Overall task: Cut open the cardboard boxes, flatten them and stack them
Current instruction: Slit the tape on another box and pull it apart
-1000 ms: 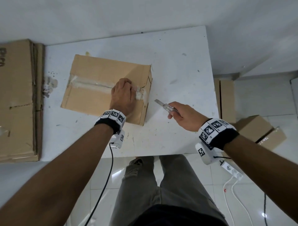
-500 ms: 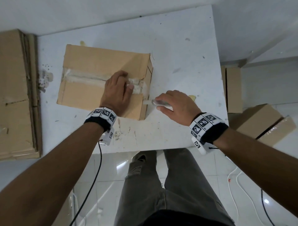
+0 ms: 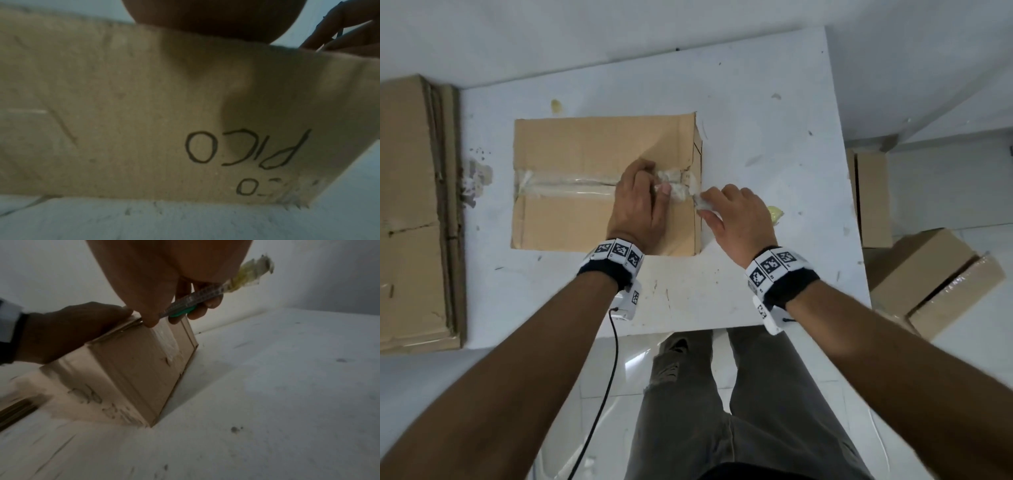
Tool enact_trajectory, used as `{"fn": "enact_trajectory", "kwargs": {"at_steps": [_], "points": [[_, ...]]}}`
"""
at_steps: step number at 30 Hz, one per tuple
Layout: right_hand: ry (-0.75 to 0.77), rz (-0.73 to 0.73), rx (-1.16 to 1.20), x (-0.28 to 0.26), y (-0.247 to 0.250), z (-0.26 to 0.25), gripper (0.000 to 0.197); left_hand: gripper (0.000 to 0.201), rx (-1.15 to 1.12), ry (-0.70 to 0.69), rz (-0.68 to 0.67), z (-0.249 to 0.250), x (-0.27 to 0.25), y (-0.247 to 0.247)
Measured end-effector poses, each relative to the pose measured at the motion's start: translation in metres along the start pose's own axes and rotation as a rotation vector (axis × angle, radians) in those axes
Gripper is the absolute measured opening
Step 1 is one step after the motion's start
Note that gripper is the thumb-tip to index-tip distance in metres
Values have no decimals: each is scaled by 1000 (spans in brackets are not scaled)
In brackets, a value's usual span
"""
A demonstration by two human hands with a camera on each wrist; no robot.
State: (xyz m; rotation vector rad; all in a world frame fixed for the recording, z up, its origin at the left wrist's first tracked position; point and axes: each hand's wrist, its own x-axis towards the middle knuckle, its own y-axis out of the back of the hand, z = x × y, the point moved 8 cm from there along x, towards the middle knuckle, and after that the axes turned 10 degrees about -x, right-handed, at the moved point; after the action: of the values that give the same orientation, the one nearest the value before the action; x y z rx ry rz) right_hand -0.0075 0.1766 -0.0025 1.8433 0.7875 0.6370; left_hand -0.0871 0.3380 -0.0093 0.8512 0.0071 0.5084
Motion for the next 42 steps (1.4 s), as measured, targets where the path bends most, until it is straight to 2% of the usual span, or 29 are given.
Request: {"fn": "enact_trajectory", "kwargs": {"at_steps": [7, 11, 13, 16, 18, 21, 24, 27, 29, 32, 36, 42], "points": [[-131, 54, 18, -18, -7, 11, 21, 21, 0, -29, 33, 1, 4, 0], [-351, 117, -3, 24, 7, 31, 28, 28, -17, -56, 12, 5, -7, 2], [-359, 128, -23, 41, 24, 50, 27, 28, -28, -30, -17, 4, -5, -2], [-306, 51, 92, 25, 28, 60, 32, 29, -48, 20, 16, 0, 6, 2], [-310, -58, 231, 5, 17, 56, 35, 32, -97, 81, 16, -2, 14, 8], [-427, -238, 502, -12, -5, 57, 29, 21, -71, 193, -104, -4, 14, 14], [-540, -303, 708, -15, -15, 57, 20, 63, 161, 325, -236, -17, 12, 17], [-600, -322, 909, -9, -20, 50, 25, 88, 202, 423, -262, -21, 19, 13], [-596, -372, 950, -5, -23, 46, 26, 96, 219, 462, -262, -20, 25, 9], [-573, -448, 935, -4, -27, 39, 25, 82, 299, 452, -194, -20, 30, 10], [-596, -425, 906, -3, -25, 36, 21, 70, 427, 372, -180, -20, 38, 10], [-509, -506, 864, 0, -15, 39, 26, 66, 382, 265, -176, -32, 9, 7]]}}
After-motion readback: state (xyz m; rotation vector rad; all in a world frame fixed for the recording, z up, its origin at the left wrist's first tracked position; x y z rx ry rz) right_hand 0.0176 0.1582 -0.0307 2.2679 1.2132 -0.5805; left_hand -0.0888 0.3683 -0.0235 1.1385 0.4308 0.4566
